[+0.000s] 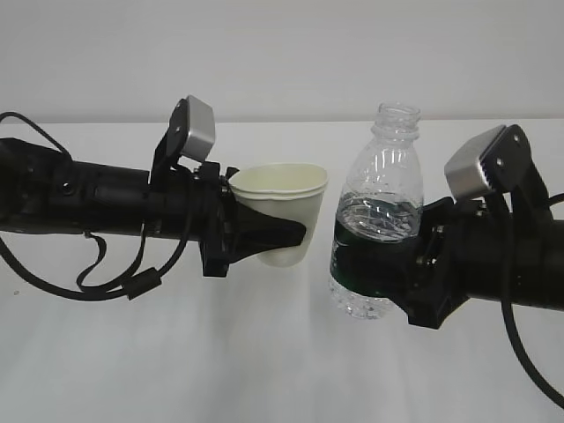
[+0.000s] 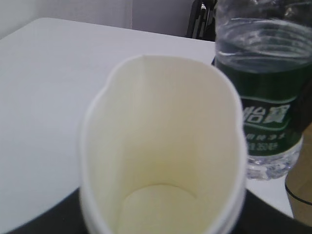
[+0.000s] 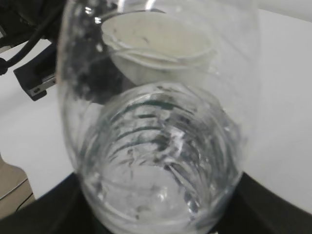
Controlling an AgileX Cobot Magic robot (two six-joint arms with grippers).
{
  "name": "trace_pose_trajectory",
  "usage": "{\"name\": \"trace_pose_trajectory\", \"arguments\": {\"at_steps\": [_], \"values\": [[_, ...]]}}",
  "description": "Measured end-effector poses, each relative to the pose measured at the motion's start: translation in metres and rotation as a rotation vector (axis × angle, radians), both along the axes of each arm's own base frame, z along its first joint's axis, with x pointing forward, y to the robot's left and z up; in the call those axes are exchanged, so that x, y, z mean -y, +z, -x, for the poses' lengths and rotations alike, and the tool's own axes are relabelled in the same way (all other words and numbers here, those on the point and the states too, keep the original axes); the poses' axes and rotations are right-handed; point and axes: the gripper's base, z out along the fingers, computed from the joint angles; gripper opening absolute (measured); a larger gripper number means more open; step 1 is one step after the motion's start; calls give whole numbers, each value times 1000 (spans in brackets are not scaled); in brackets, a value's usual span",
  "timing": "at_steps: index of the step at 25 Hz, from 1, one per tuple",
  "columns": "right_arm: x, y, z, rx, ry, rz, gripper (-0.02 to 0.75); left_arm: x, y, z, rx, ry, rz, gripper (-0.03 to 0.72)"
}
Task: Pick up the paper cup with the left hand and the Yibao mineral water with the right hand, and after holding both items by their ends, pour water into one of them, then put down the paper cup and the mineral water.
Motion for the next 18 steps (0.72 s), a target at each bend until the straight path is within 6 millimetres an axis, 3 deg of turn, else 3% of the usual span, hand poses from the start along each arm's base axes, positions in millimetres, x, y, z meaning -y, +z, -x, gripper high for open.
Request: {"name": "trace_pose_trajectory", "arguments": {"at_steps": [11, 18], "values": [[1, 1, 0, 6, -5, 8, 471, -4, 34, 14, 49, -71, -24, 319], [1, 3, 1, 14, -4, 6, 471, -5, 31, 20, -13, -114, -75, 312]]}}
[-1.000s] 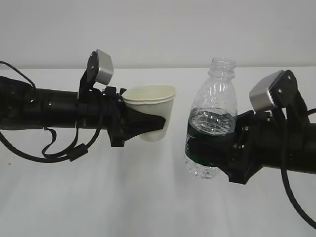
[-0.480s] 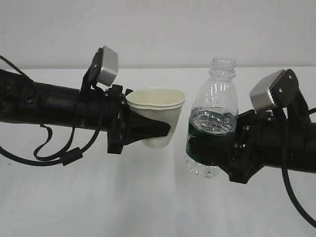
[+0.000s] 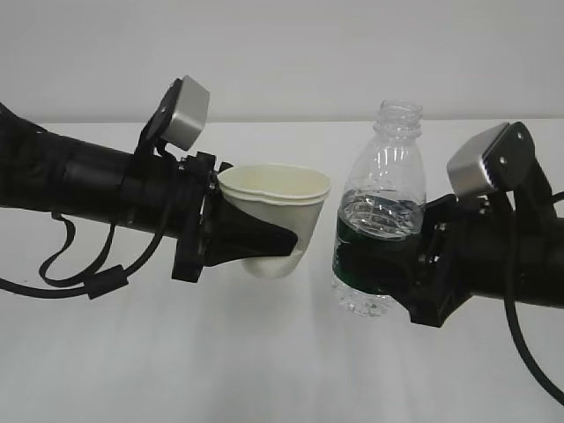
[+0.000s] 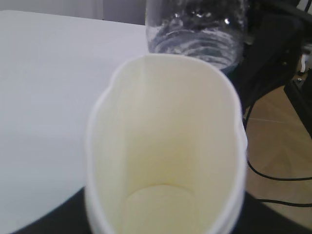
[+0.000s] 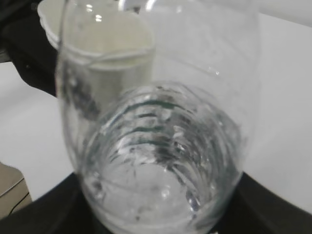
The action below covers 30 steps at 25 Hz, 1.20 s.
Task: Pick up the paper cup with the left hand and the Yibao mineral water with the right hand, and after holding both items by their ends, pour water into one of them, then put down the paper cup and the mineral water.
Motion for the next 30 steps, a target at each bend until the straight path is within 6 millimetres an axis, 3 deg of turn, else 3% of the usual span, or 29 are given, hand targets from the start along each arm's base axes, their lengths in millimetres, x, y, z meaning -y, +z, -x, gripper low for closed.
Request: {"name": "trace_pose_trajectory", "arguments": {"at_steps": [18, 30], "values": [[1, 4, 1, 30, 5, 10, 471, -2, 6, 8, -10, -61, -19, 278], [2, 7, -5, 57, -22, 41, 471, 0, 9, 4, 96, -55, 21, 274]]}}
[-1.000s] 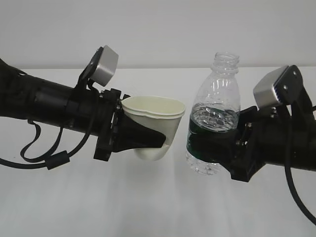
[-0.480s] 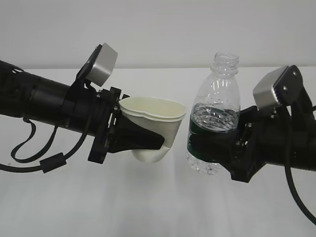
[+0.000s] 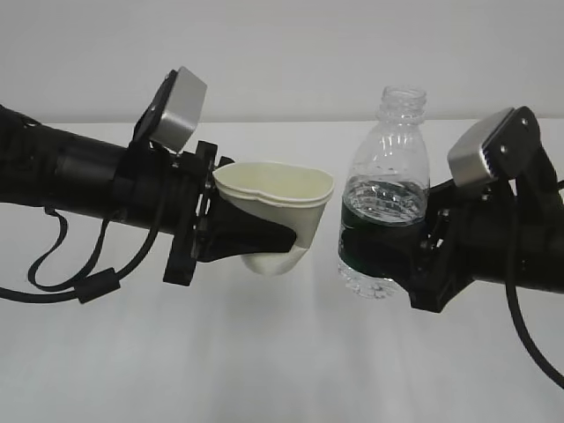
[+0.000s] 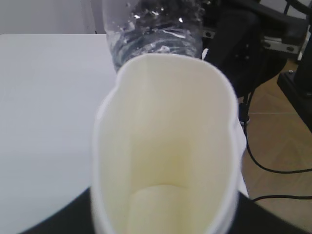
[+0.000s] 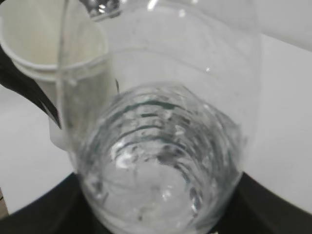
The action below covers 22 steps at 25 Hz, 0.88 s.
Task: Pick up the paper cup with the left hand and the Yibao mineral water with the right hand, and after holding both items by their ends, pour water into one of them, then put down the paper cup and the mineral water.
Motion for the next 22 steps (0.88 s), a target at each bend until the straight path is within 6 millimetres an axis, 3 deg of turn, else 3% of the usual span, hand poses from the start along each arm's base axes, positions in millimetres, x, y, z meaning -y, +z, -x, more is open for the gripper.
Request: {"name": "trace_pose_trajectory", "arguments": {"at_steps": [22], "values": [[3, 14, -18, 68, -62, 92, 470, 3, 2, -5, -8, 47, 80, 311]]}}
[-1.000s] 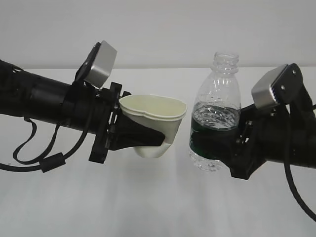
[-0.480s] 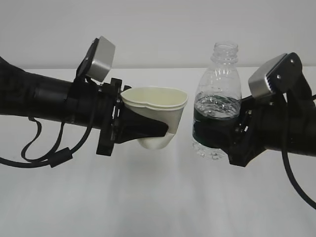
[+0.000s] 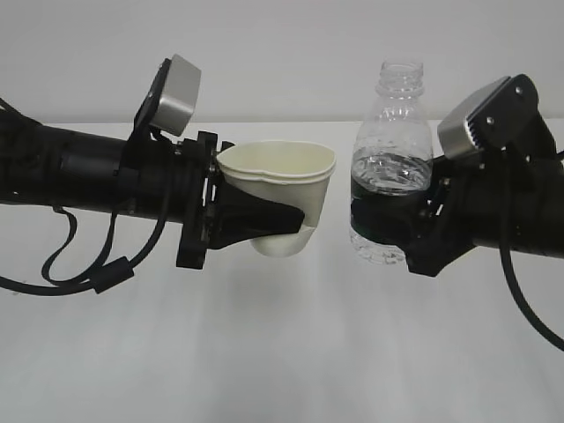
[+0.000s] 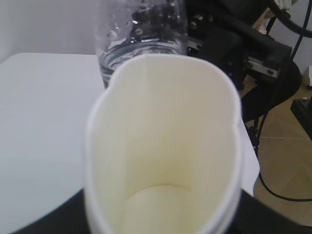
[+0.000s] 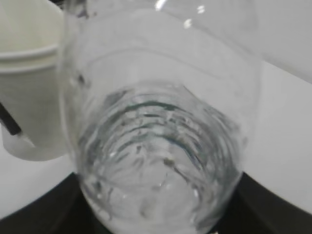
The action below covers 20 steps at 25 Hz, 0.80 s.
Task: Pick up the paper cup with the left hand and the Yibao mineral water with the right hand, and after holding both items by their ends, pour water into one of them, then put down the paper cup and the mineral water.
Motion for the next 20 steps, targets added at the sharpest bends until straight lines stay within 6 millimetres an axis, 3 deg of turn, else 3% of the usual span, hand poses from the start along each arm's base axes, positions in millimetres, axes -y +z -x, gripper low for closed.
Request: {"name": "trace_pose_trajectory", "arguments": {"at_steps": [8, 15, 20], "values": [[0, 4, -3, 16, -8, 9, 470, 13, 0, 9, 5, -39, 5, 358], [1, 4, -4, 13, -15, 16, 470, 14, 0, 8, 5, -28, 5, 375], [1, 3, -4, 13, -16, 20, 470, 14, 1, 8, 0, -16, 15, 427]]}}
